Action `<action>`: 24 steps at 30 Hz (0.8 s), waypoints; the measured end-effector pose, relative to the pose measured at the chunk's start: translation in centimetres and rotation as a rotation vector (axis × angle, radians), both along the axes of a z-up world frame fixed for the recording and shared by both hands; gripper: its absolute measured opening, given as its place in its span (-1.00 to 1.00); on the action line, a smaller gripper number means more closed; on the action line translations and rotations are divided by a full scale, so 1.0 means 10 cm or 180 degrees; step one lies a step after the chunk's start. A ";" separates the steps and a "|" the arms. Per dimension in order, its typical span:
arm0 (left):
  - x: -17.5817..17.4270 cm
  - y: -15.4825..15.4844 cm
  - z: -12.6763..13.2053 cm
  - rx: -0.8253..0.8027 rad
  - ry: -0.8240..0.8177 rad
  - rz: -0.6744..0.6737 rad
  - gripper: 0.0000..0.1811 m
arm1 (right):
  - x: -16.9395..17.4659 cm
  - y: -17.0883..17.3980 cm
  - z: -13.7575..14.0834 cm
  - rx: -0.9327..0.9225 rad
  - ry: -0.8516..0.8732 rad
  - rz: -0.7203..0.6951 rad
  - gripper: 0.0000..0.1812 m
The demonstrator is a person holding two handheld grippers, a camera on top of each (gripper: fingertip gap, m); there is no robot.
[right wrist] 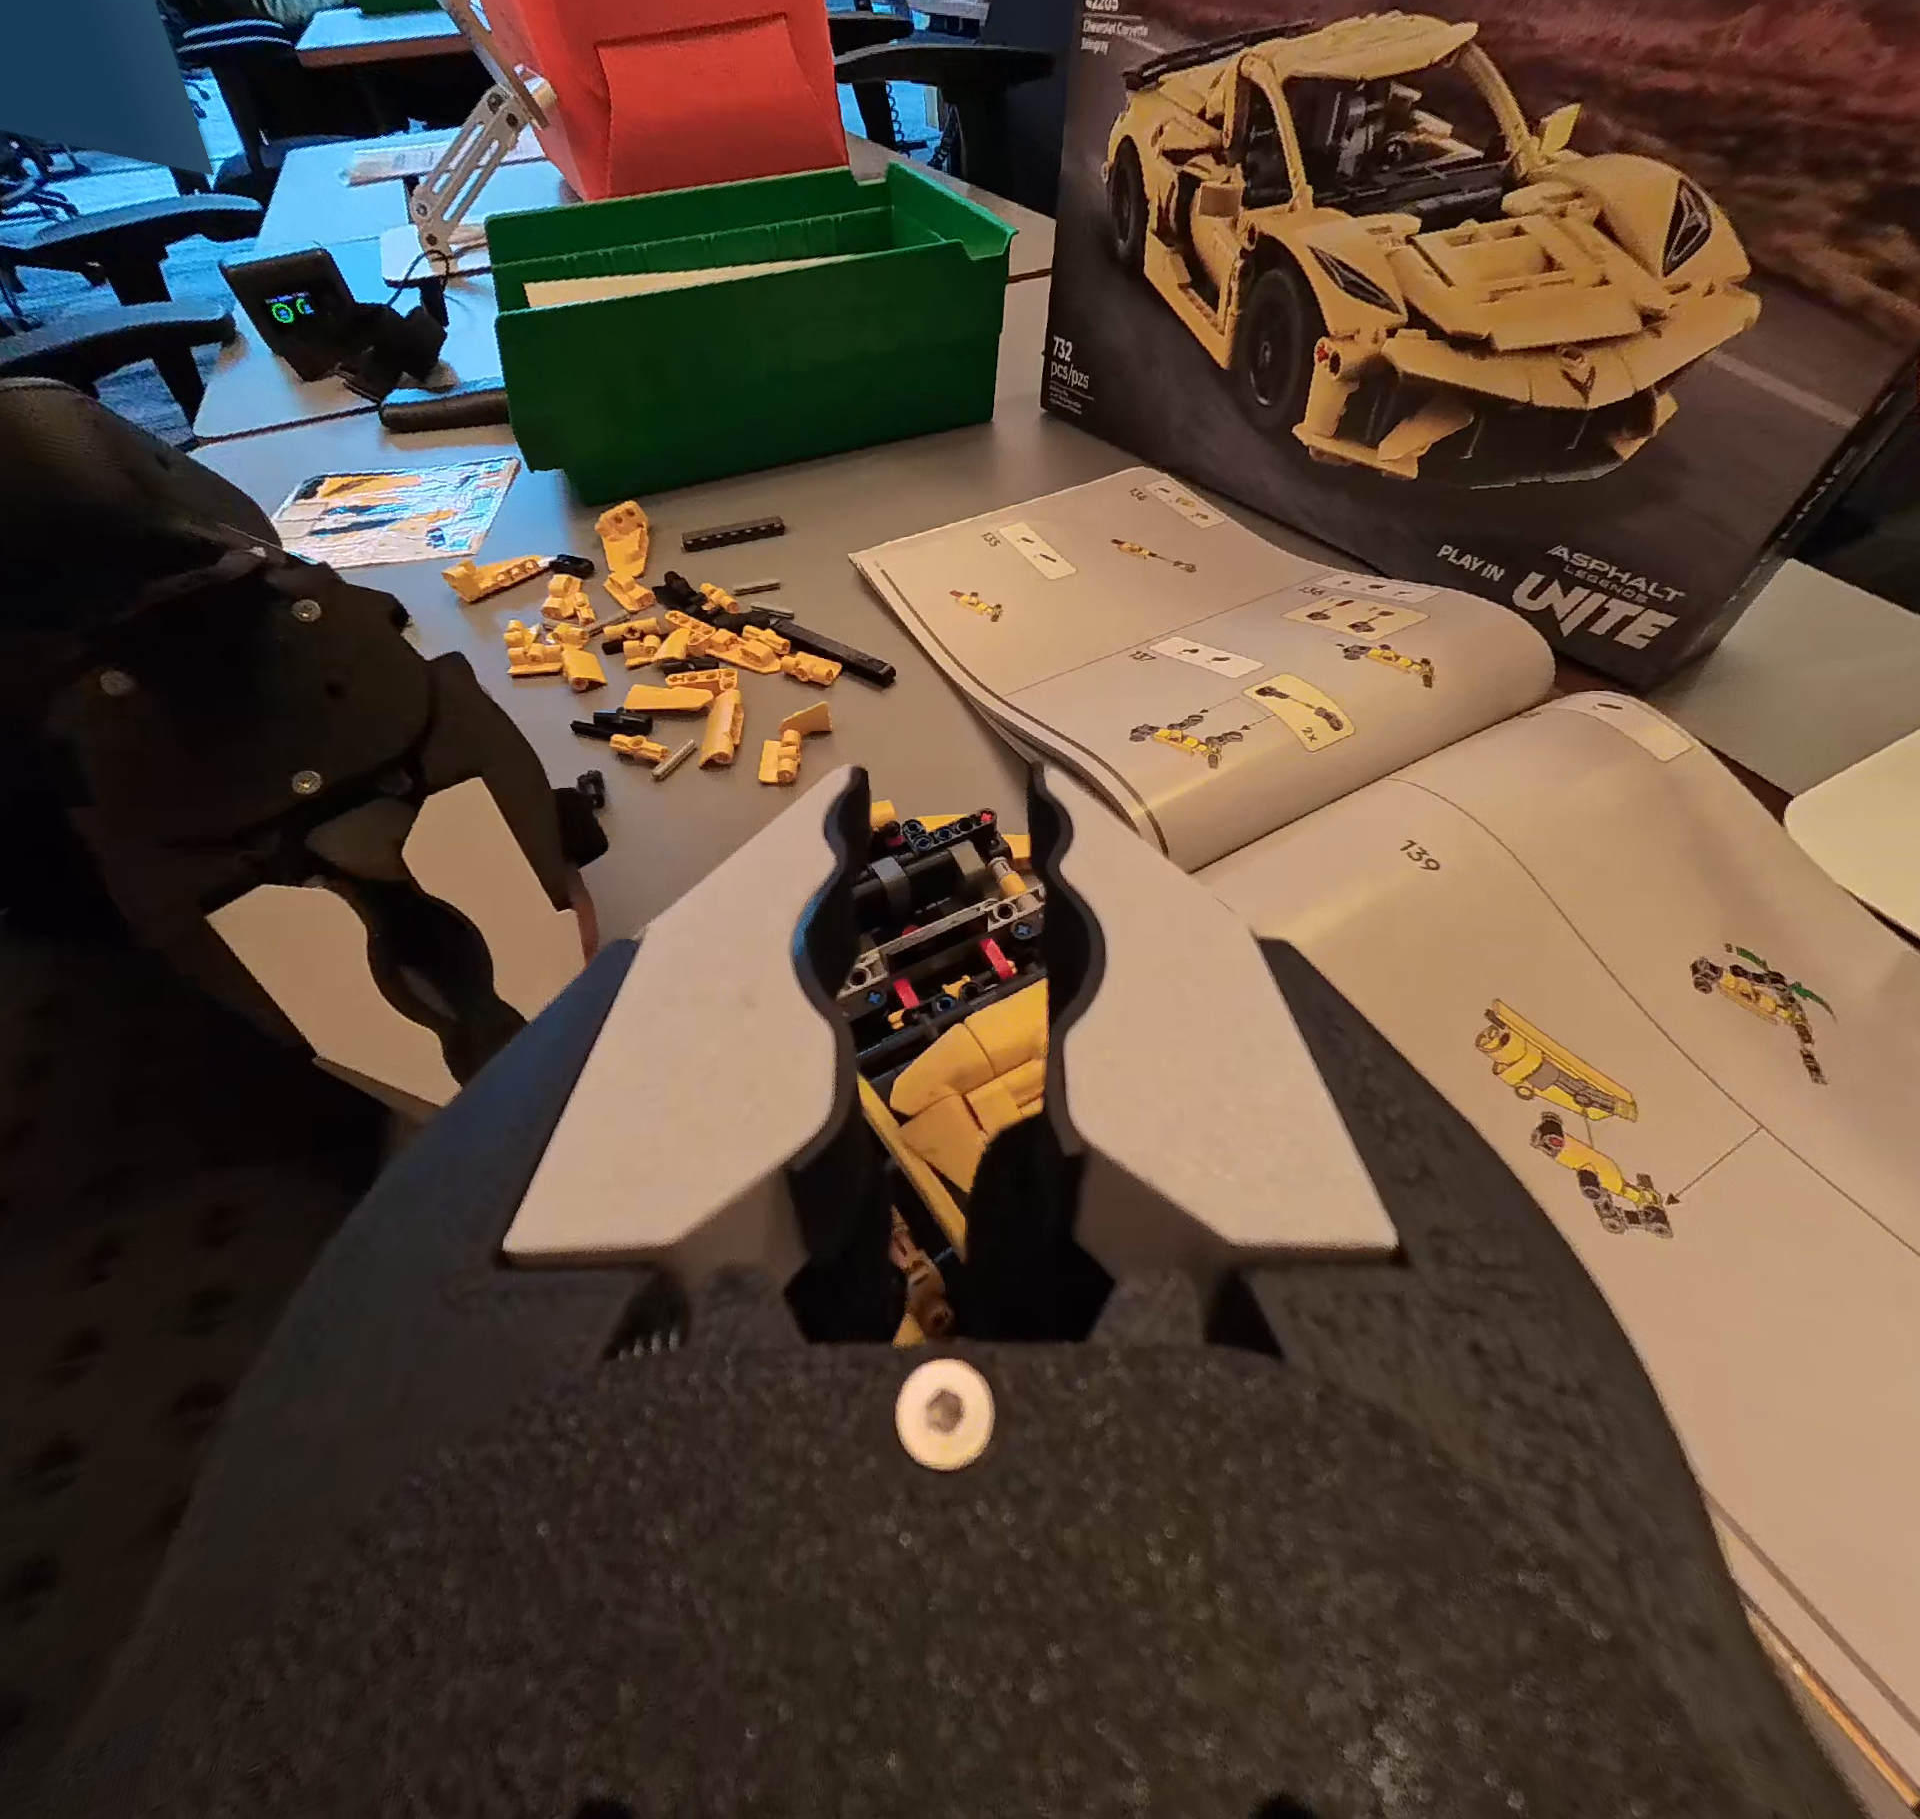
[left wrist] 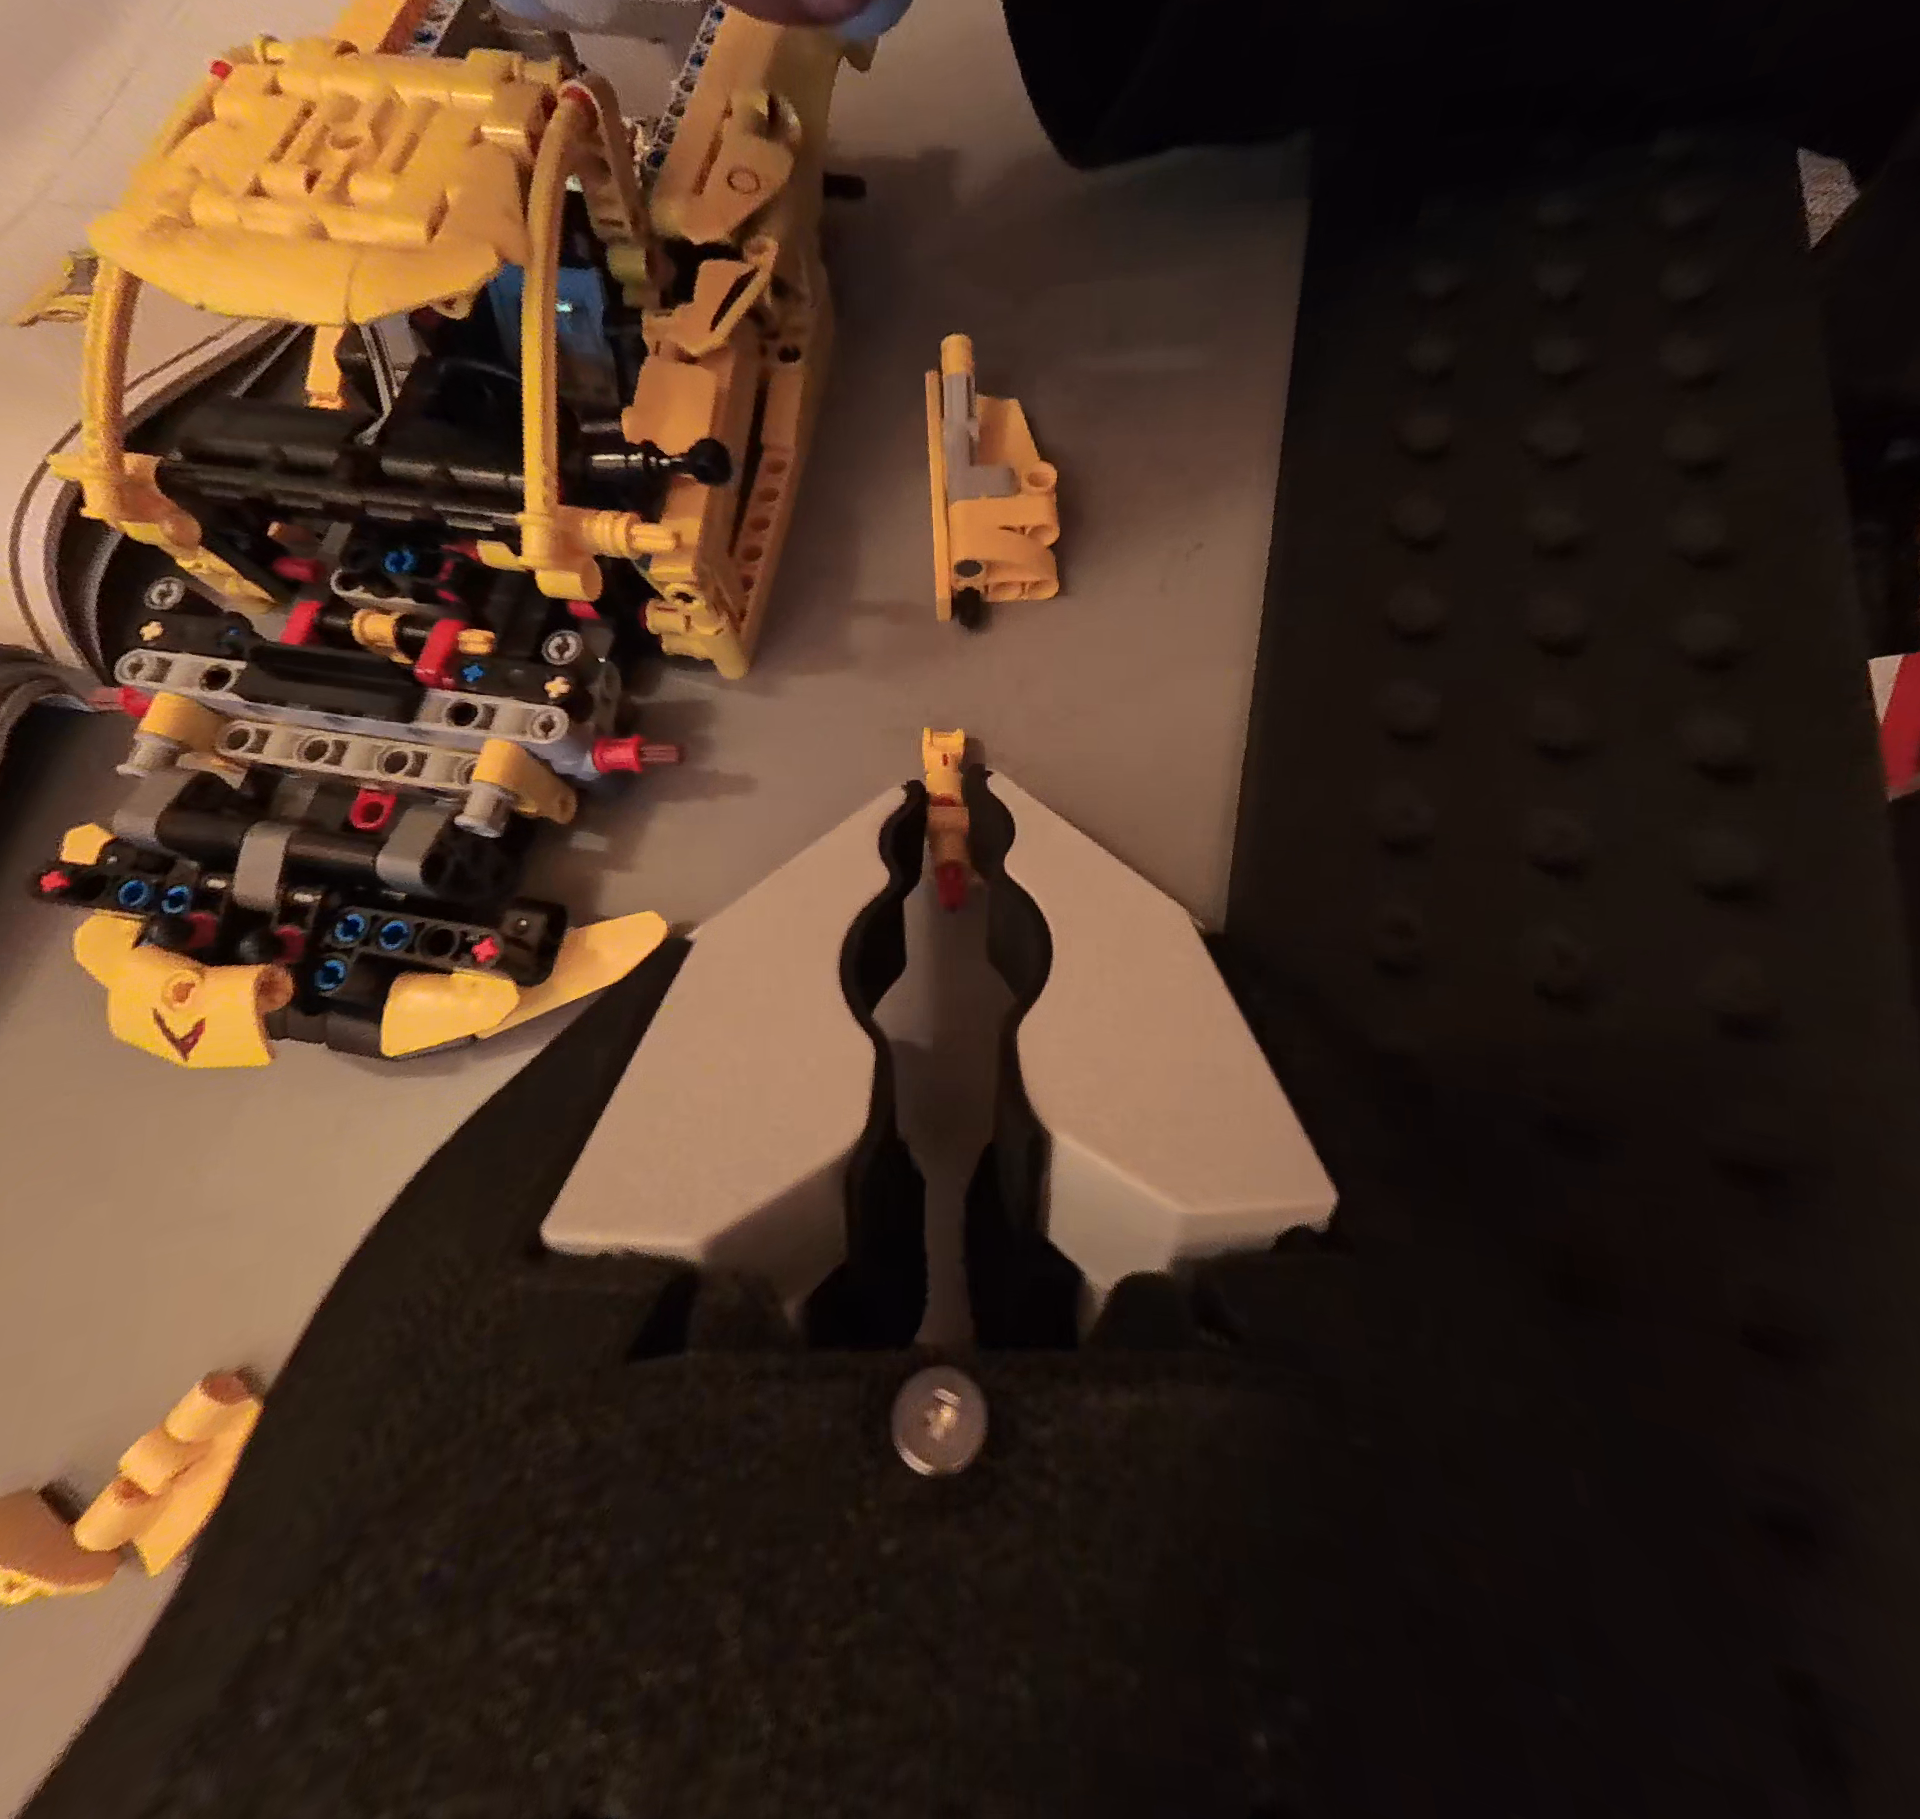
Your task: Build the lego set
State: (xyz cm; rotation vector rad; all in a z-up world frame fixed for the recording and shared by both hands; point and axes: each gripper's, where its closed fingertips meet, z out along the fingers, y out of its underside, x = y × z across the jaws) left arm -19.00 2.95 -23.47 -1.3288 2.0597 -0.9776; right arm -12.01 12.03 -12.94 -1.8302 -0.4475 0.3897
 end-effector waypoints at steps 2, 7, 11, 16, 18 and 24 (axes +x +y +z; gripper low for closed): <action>0.00 0.00 -0.01 -0.0011 0.0019 0.0006 -0.91 | 0.01 0.00 -0.01 -0.0003 -0.0003 -0.0015 -0.69; -0.01 0.00 -0.05 0.0012 0.0066 0.0008 -0.91 | 0.10 0.01 0.04 0.0049 0.0042 -0.0098 -0.66; 0.02 0.03 0.10 -0.0200 -0.0116 0.0110 -0.81 | 0.54 -0.06 0.34 0.0343 -0.0272 -0.0483 -0.63; 0.08 0.27 0.51 -0.0644 -0.0687 0.0494 -0.79 | 1.87 -0.91 0.65 0.0328 -0.0948 -0.1646 -0.64; 0.09 0.42 0.66 -0.0782 -0.0911 0.0697 -0.79 | 2.26 -1.36 0.45 -0.0089 -0.1021 -0.1890 -0.58; 0.09 0.69 0.78 -0.0847 -0.1118 0.1042 -0.80 | 2.43 -2.15 -0.33 -0.0876 -0.0219 -0.1870 -0.61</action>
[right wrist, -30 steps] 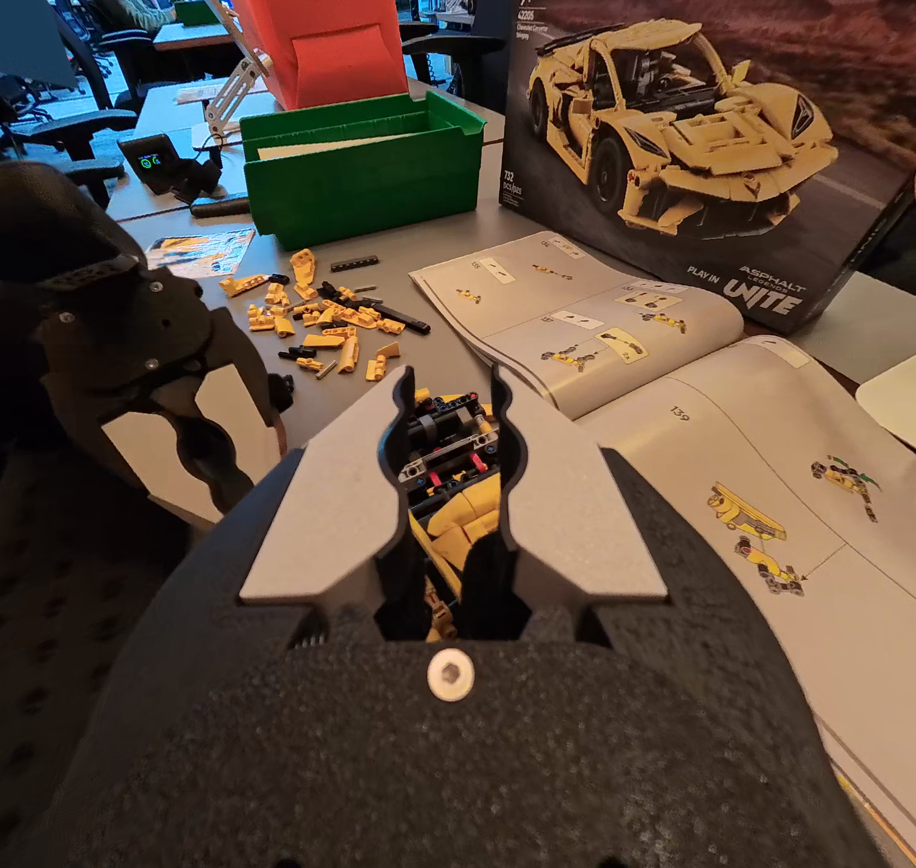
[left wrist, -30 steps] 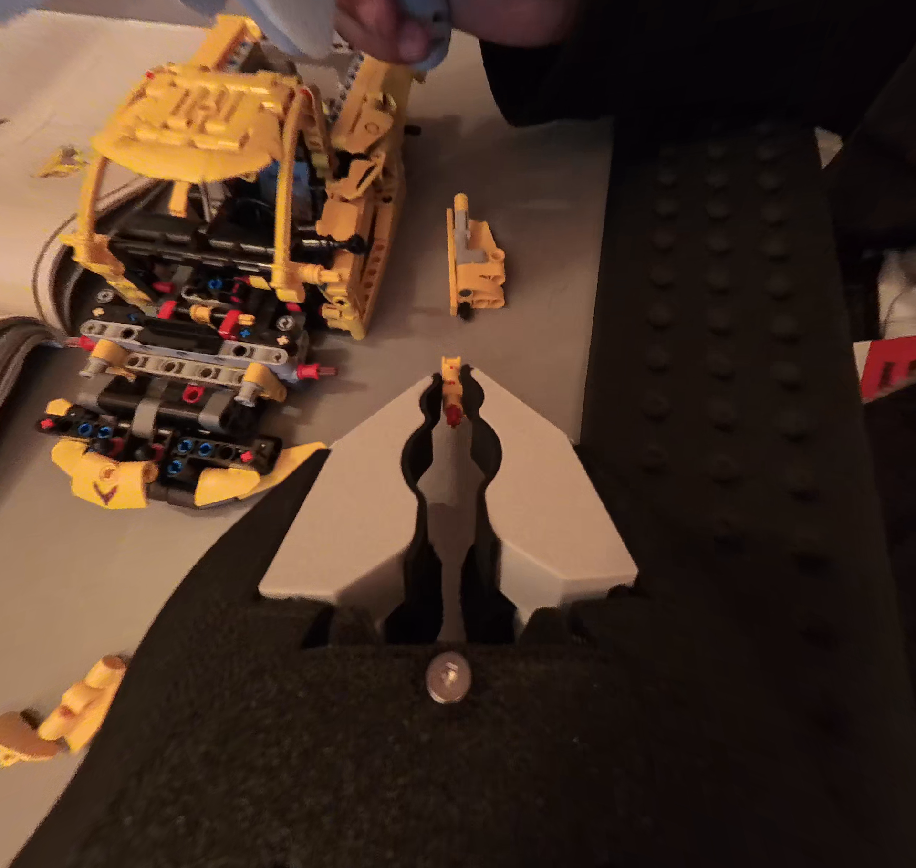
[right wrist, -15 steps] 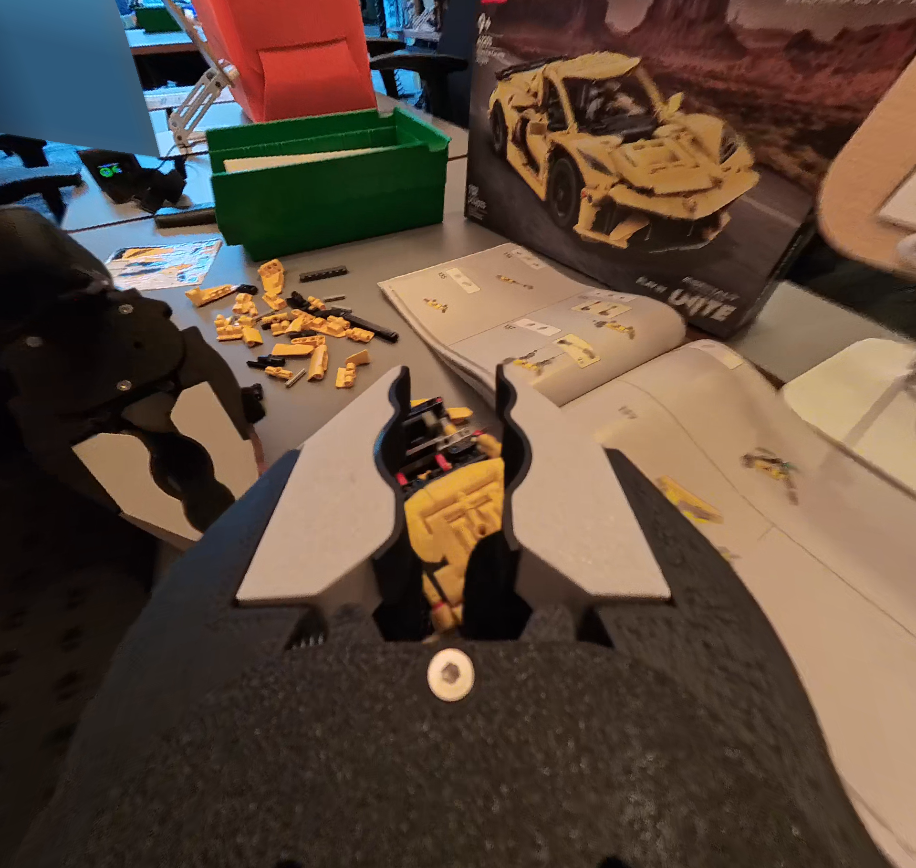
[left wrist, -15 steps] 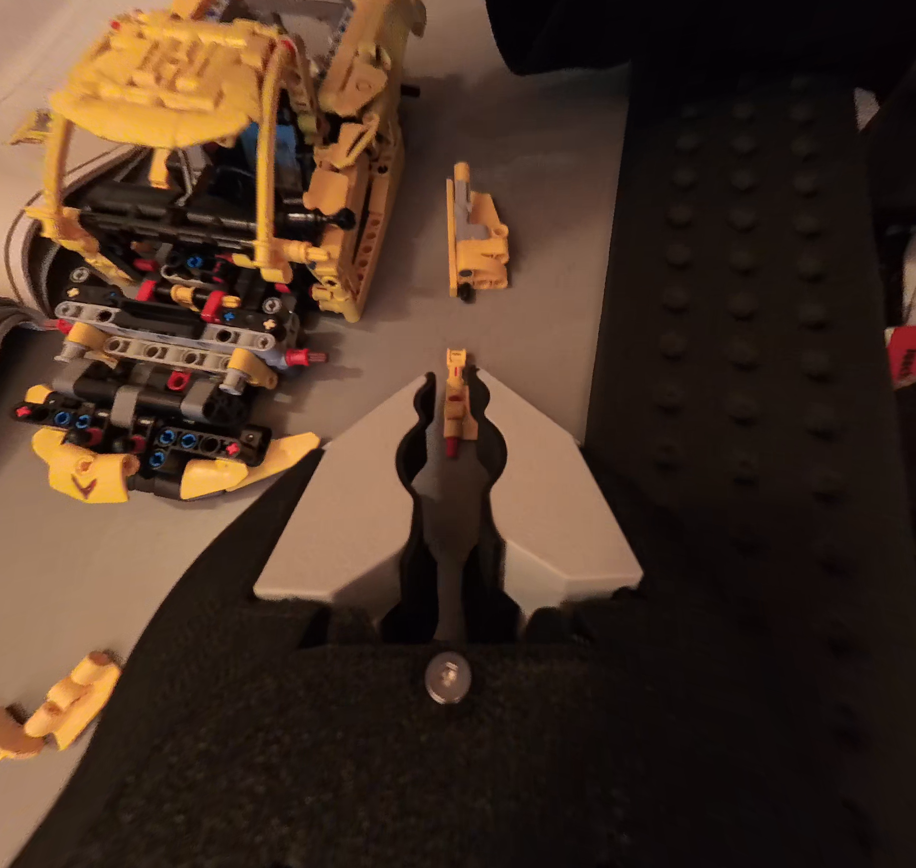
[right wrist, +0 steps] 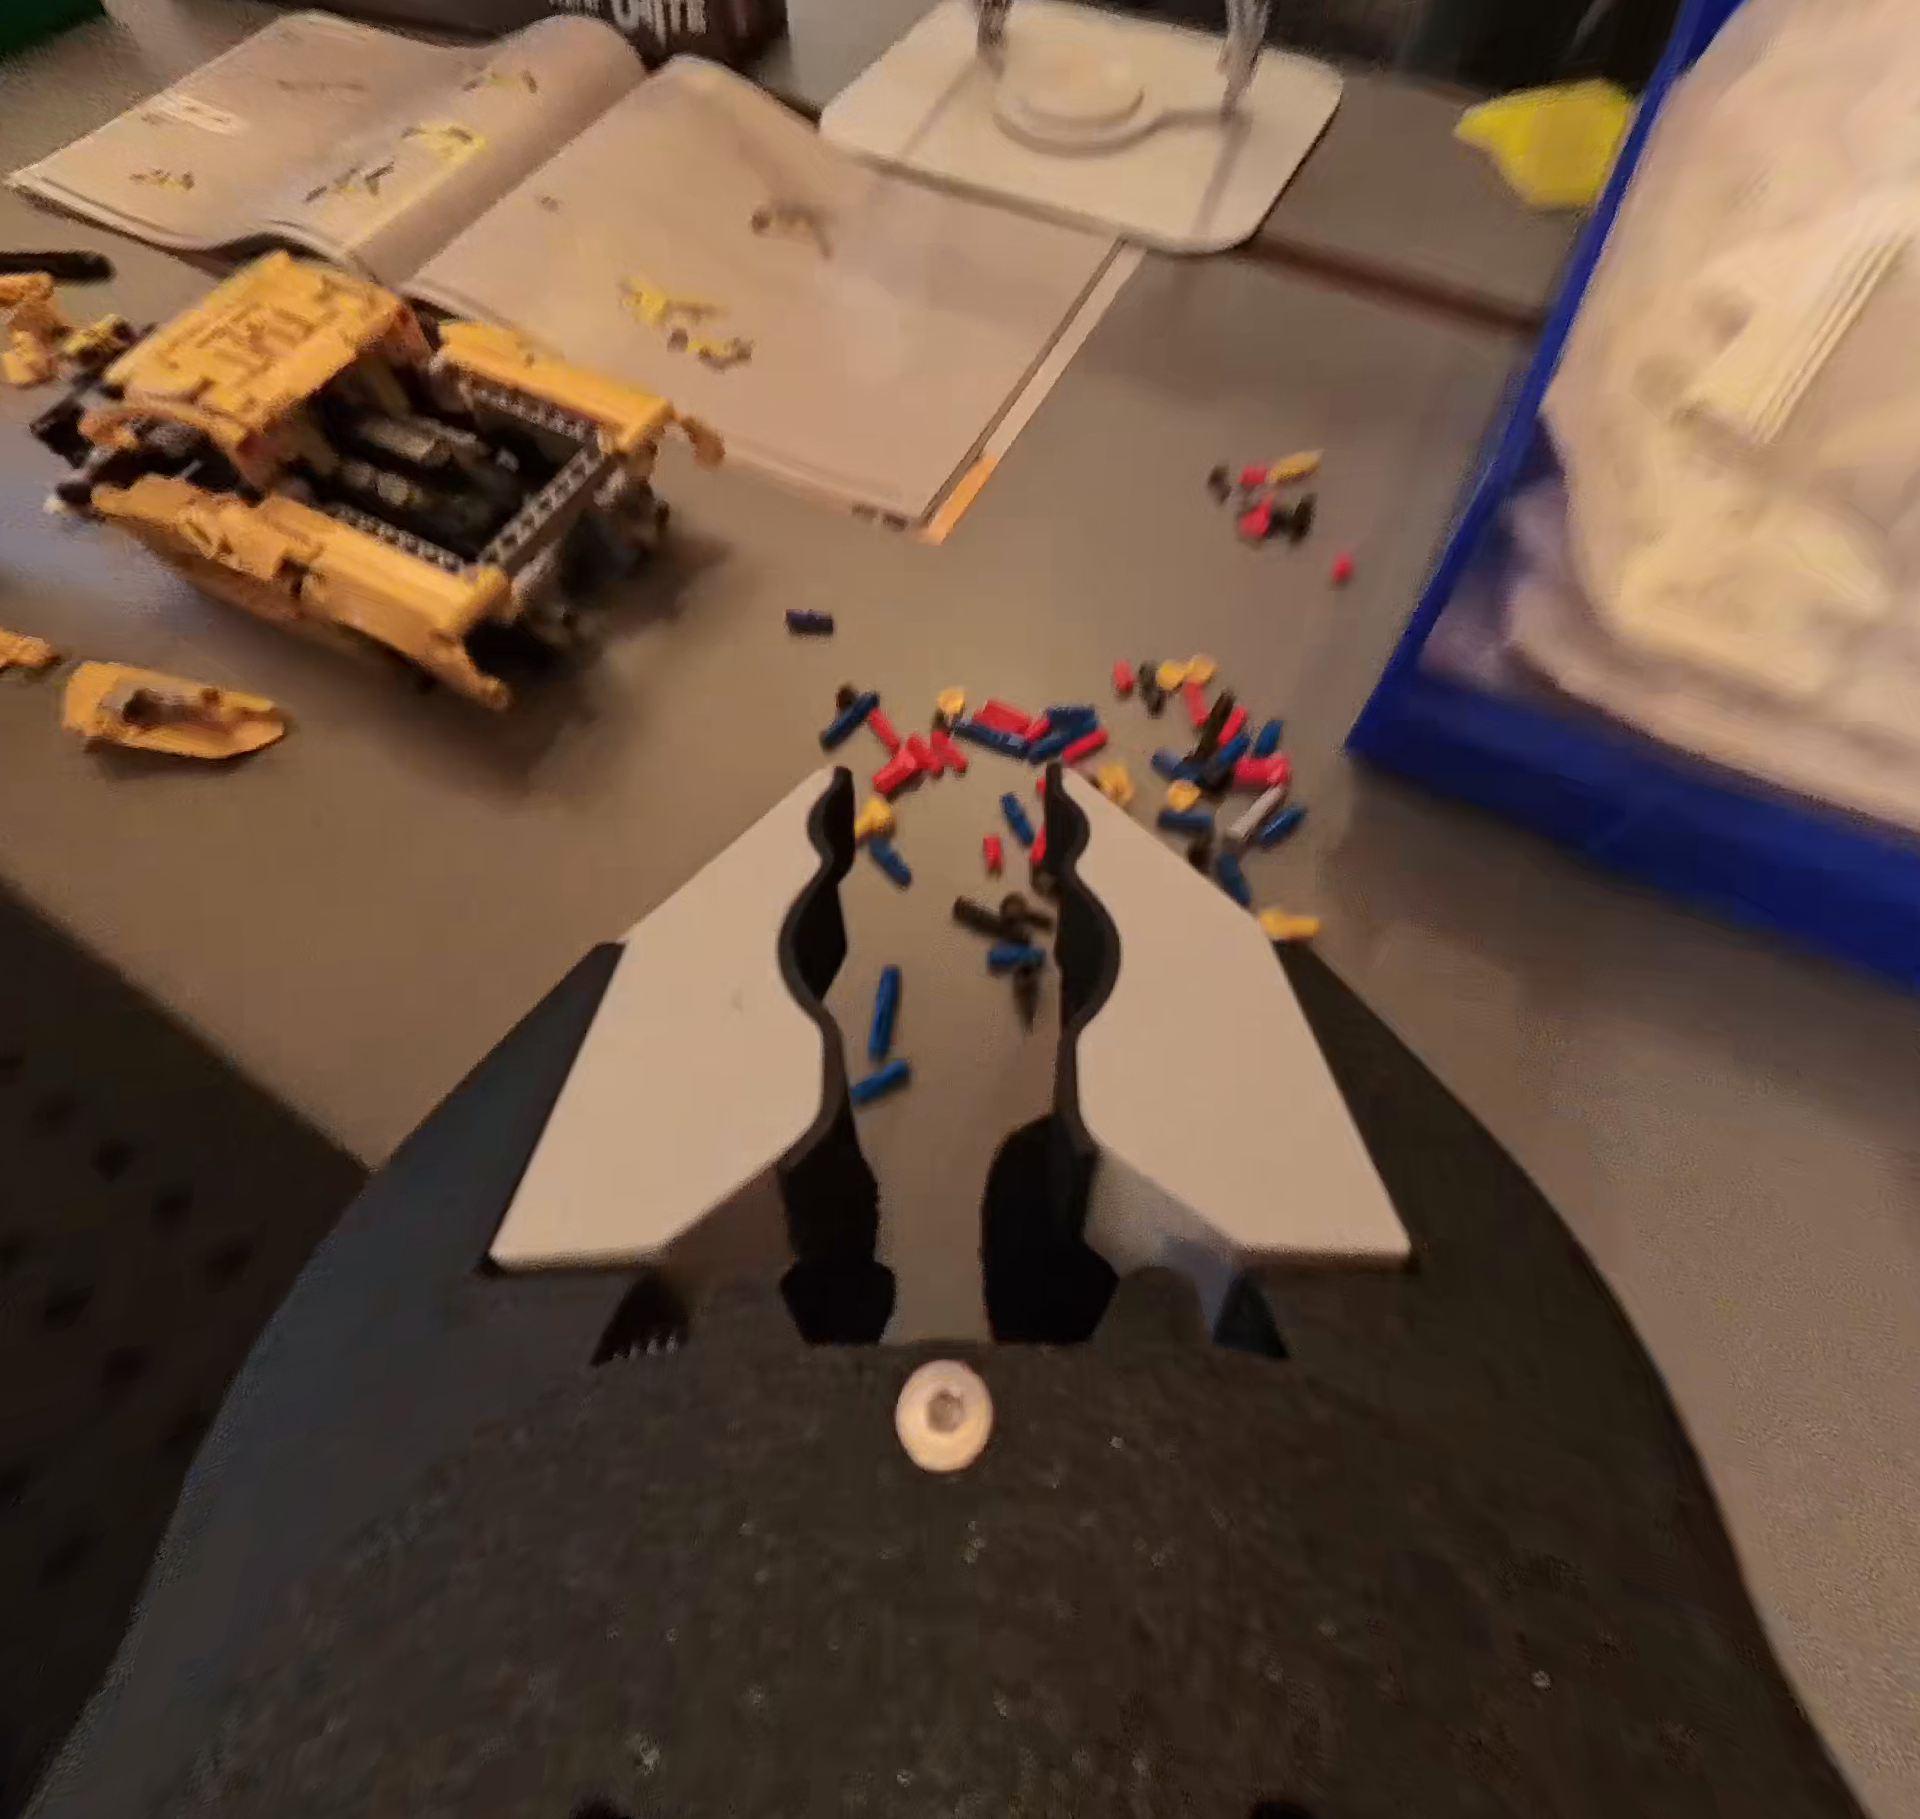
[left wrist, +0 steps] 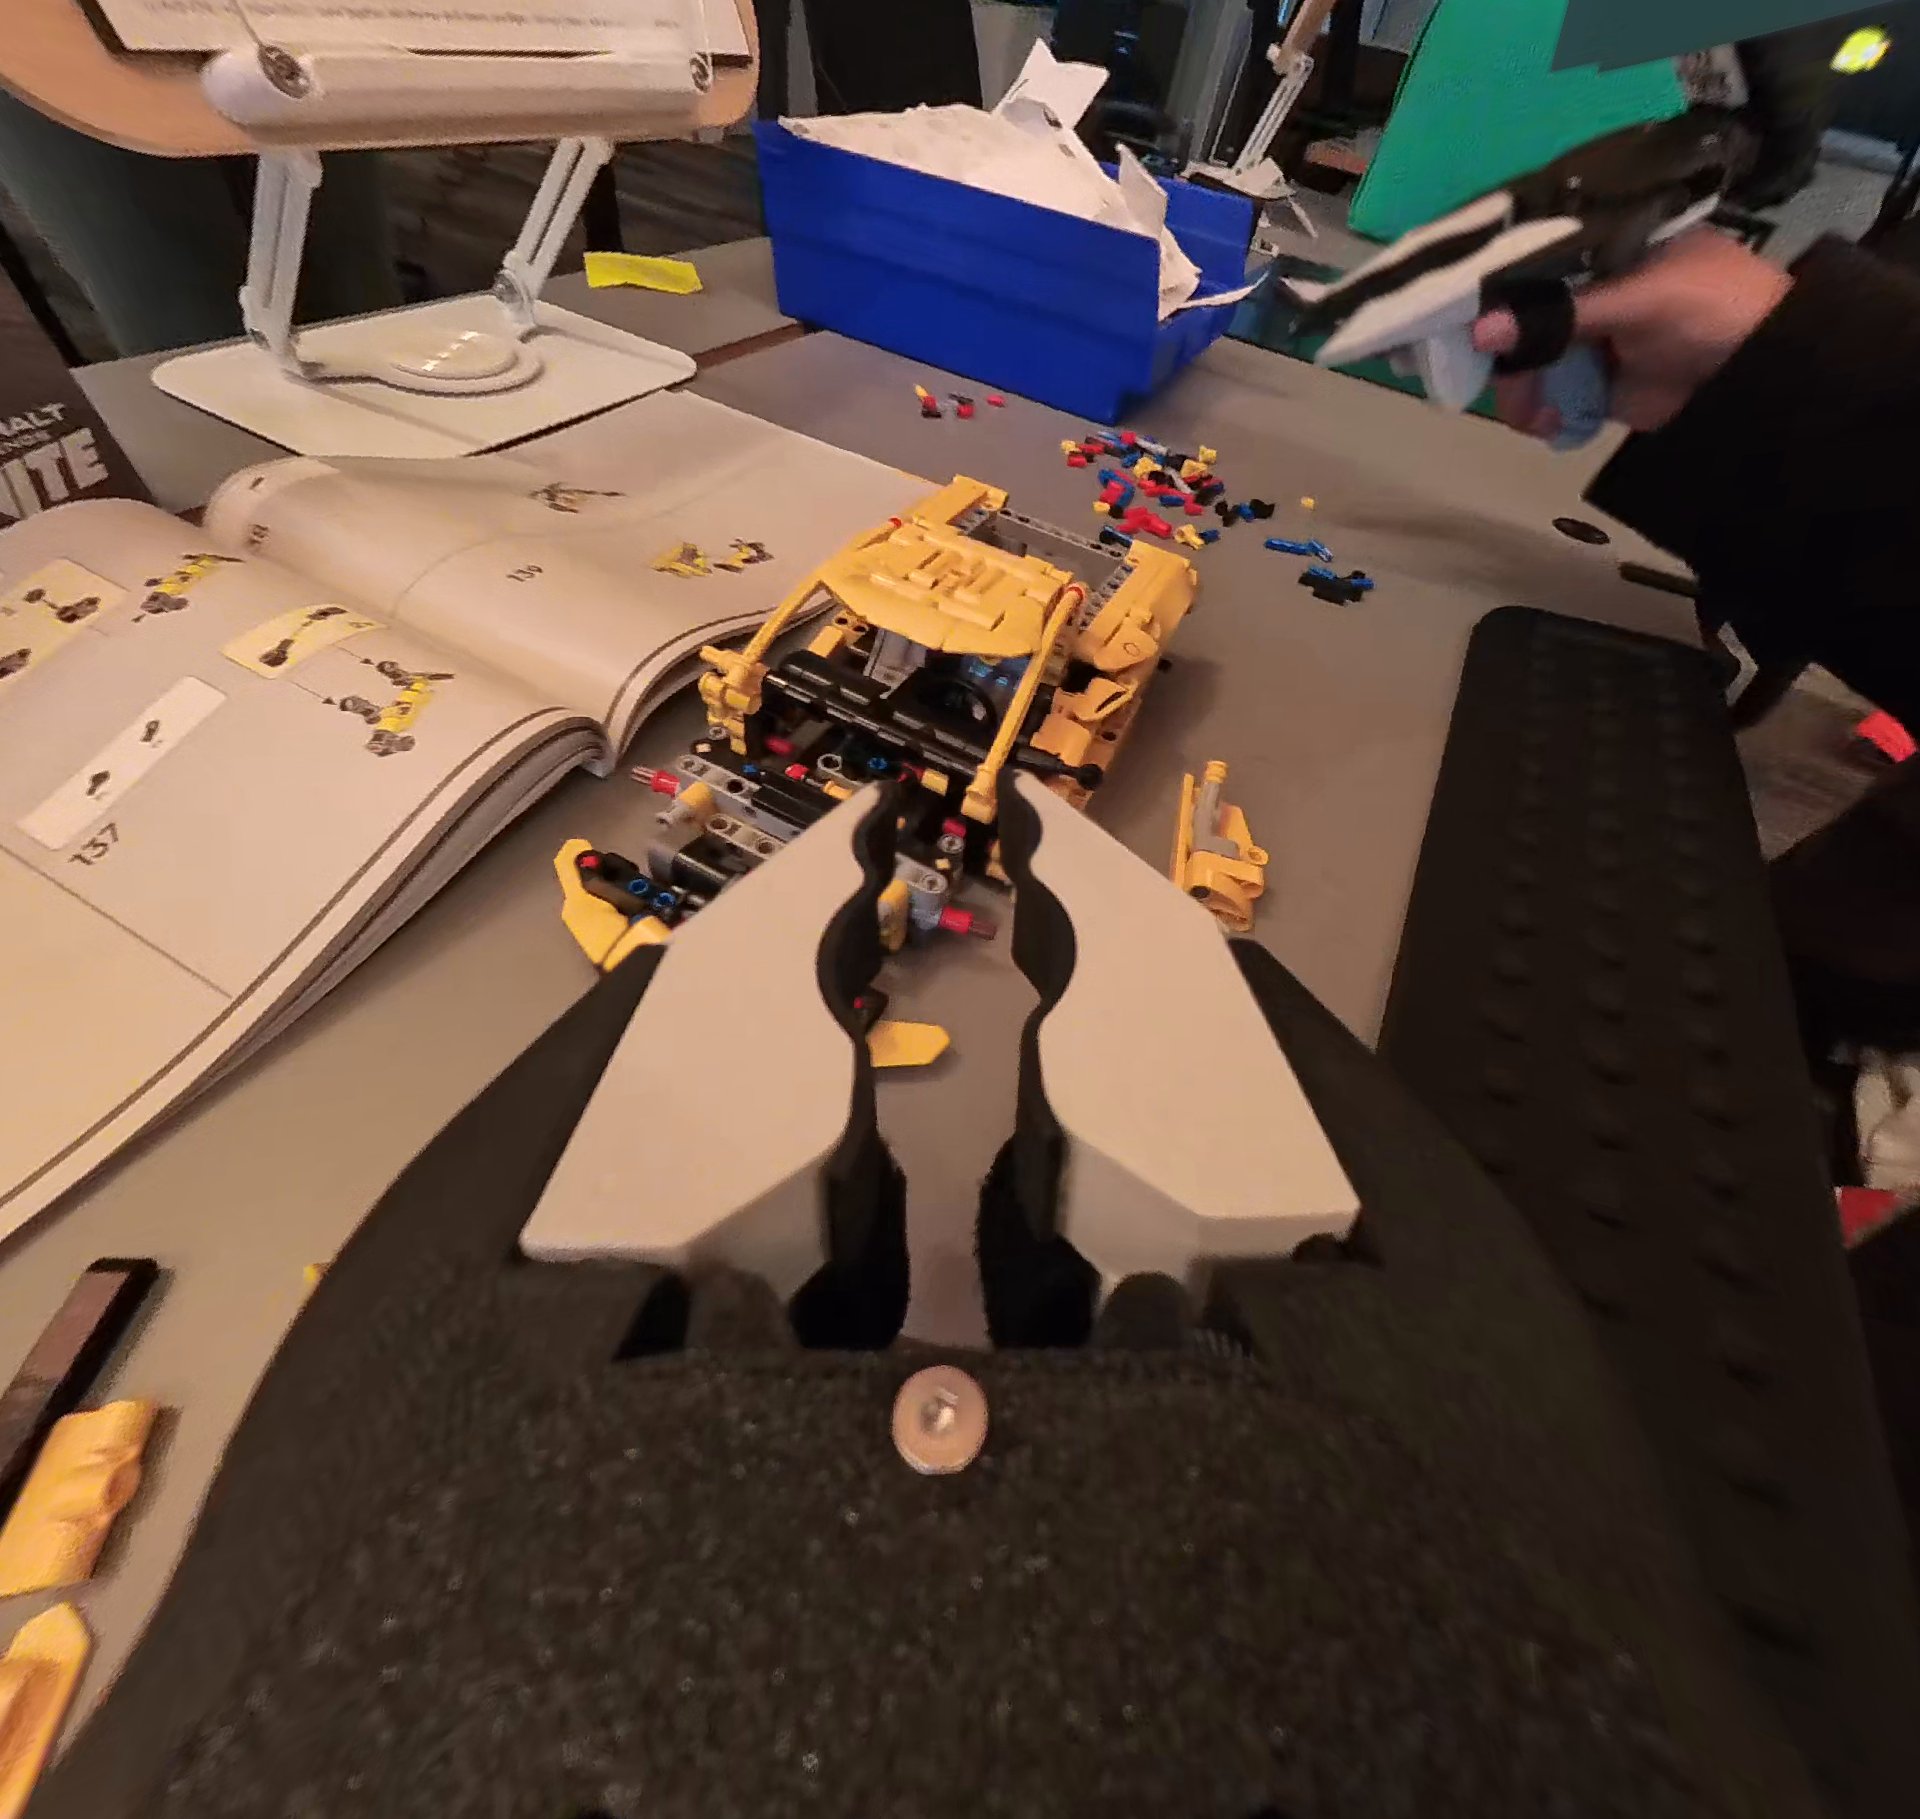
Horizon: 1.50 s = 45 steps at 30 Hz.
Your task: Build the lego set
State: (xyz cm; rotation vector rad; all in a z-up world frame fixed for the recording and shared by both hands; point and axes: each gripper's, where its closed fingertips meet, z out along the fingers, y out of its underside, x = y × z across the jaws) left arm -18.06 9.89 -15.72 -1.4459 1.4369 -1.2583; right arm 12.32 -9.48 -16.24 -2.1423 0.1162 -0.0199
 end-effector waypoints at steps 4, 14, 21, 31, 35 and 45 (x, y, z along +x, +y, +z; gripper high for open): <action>0.02 0.07 -0.09 0.0084 0.0120 0.0084 -0.80 | 0.01 -0.03 -0.37 -0.0192 0.0092 0.0082 -0.62; 0.01 0.22 -0.06 0.0030 0.0043 0.0249 -0.81 | 0.47 -0.15 -0.58 -0.0548 -0.0136 0.0066 -0.63; 0.01 0.21 -0.09 0.0041 0.0072 0.0228 -0.81 | 0.51 -0.06 -0.73 -0.0746 -0.0109 0.0396 -0.78; 0.02 0.22 -0.11 0.0037 0.0098 0.0231 -0.81 | 0.45 0.08 -0.79 -0.0848 -0.0090 0.0600 -0.90; 0.03 0.20 -0.12 0.0058 0.0112 0.0205 -0.81 | 0.49 0.07 -0.81 -0.0960 0.0000 0.0561 -0.93; 0.03 0.19 -0.12 0.0089 0.0119 0.0187 -0.81 | 0.50 0.04 -0.84 -0.1165 -0.0182 0.0677 -0.92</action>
